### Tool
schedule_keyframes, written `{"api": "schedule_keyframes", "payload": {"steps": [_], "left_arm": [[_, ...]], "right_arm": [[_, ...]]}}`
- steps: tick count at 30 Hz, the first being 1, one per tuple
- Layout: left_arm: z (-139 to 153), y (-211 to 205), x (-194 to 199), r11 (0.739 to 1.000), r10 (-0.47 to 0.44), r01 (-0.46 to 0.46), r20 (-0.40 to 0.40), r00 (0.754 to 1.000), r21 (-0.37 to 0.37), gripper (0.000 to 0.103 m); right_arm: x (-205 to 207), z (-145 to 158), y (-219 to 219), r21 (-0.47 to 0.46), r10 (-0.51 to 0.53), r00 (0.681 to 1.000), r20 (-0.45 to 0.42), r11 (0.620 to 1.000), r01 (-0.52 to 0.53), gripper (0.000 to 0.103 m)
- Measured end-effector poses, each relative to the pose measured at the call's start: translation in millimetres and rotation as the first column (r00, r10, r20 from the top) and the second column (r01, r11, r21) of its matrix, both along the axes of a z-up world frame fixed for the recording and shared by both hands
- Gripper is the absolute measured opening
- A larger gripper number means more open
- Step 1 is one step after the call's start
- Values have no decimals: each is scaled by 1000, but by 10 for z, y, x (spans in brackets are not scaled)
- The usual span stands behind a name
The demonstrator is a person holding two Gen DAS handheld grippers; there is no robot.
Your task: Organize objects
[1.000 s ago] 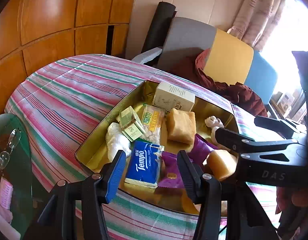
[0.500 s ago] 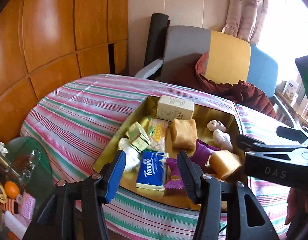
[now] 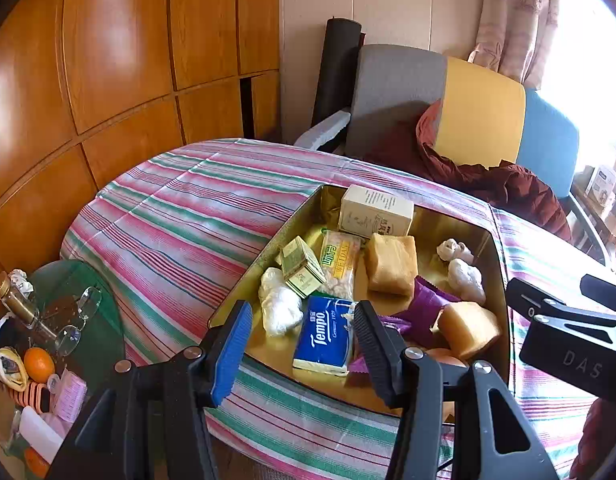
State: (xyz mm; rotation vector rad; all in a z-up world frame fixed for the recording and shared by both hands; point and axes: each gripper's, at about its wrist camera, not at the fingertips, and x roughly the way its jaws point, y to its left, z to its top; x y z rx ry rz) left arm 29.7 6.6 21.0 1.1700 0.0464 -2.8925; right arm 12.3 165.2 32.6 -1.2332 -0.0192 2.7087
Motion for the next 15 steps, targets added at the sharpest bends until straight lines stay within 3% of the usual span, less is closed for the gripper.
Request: {"api": "schedule_keyframes", "payload": {"steps": [6,15], "left_arm": [[-11,25,14,999,-29,29,21,999,22,54],[-19,83,51,1000,-14,14,-4,1000,-16,54]], "right_arm": [[2,-36,8,-5,-14,1000,2,1000,14,103],[2,-70,58,-18,-29,1000,8,999,30,103]]}}
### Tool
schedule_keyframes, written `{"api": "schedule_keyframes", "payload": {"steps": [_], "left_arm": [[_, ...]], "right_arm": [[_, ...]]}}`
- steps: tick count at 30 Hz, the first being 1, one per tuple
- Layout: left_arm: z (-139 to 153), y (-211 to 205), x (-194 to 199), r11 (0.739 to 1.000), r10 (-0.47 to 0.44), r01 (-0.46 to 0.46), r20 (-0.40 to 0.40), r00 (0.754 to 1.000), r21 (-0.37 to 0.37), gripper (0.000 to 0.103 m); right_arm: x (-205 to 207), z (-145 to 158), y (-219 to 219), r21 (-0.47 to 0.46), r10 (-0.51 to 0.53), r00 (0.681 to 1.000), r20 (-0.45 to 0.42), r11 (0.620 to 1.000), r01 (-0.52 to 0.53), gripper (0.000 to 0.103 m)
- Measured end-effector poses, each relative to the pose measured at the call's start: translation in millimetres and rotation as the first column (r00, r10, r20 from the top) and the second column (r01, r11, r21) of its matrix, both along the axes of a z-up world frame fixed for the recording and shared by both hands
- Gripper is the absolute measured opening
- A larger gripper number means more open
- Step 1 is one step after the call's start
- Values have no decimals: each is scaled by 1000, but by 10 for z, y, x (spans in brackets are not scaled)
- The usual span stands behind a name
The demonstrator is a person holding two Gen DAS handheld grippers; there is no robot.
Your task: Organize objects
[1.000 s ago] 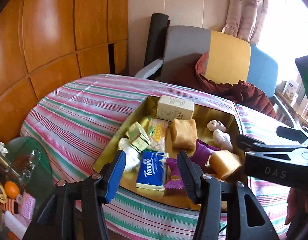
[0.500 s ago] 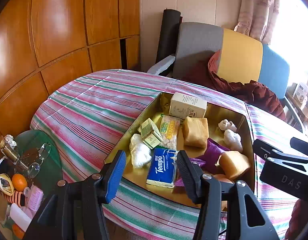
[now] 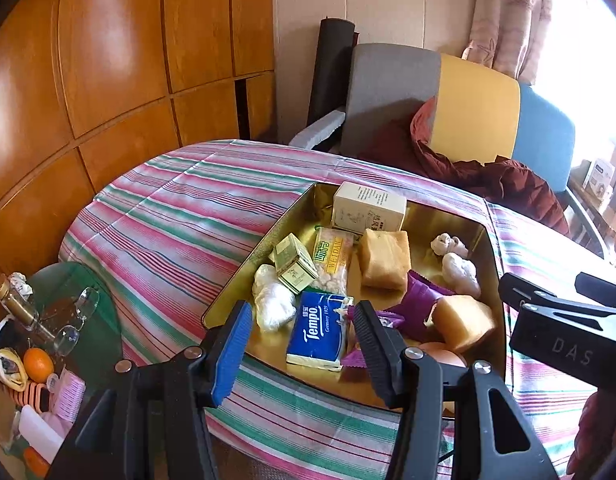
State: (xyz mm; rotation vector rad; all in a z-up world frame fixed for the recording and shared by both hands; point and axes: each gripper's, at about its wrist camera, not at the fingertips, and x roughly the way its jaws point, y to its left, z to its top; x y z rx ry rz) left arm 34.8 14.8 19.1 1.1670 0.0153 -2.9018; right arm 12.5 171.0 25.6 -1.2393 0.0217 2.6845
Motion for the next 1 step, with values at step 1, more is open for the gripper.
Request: {"api": "schedule_keyframes", "payload": {"steps": [1], "left_arm": [[-9,3,-4,1000,1,-1,5,1000,-1,54]], "right_arm": [[-4,-7,5,-2,-1,1000,2,1000,1,103]]}}
